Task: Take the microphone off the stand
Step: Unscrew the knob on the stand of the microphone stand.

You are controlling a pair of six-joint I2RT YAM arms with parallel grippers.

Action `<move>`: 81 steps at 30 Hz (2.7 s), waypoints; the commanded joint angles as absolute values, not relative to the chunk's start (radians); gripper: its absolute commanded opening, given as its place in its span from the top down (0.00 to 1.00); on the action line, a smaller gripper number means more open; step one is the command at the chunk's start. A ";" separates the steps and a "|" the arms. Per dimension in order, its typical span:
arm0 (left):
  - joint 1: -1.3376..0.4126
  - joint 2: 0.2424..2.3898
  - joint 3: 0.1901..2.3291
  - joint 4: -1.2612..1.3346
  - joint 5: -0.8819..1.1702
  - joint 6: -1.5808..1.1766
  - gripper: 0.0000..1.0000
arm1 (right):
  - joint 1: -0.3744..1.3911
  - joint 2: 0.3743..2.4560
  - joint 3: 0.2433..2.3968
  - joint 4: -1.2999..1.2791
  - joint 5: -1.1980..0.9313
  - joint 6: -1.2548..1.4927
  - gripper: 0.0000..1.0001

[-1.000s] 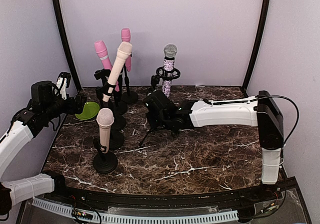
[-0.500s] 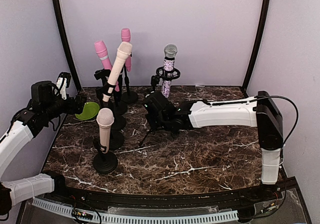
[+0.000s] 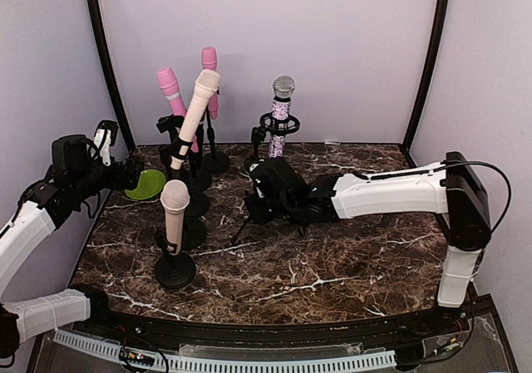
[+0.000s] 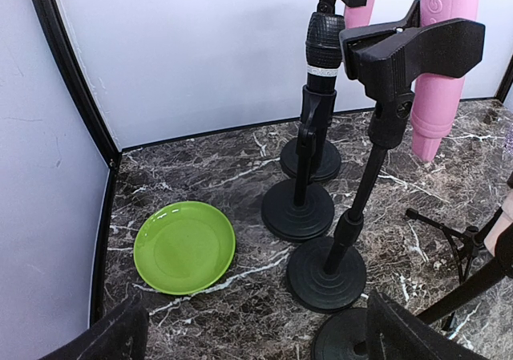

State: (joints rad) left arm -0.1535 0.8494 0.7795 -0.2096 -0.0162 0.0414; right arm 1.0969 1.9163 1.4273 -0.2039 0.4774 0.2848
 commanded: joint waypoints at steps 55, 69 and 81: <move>-0.147 0.788 0.759 -0.182 -0.037 0.052 0.04 | 0.888 1.899 1.070 0.646 -0.059 1.012 0.73; -0.147 0.790 0.759 -0.183 -0.037 0.052 0.04 | 0.905 1.889 1.123 0.477 0.028 0.919 0.90; -0.147 0.790 0.759 -0.183 -0.037 0.054 0.04 | 0.978 1.881 1.268 0.159 0.252 0.738 0.93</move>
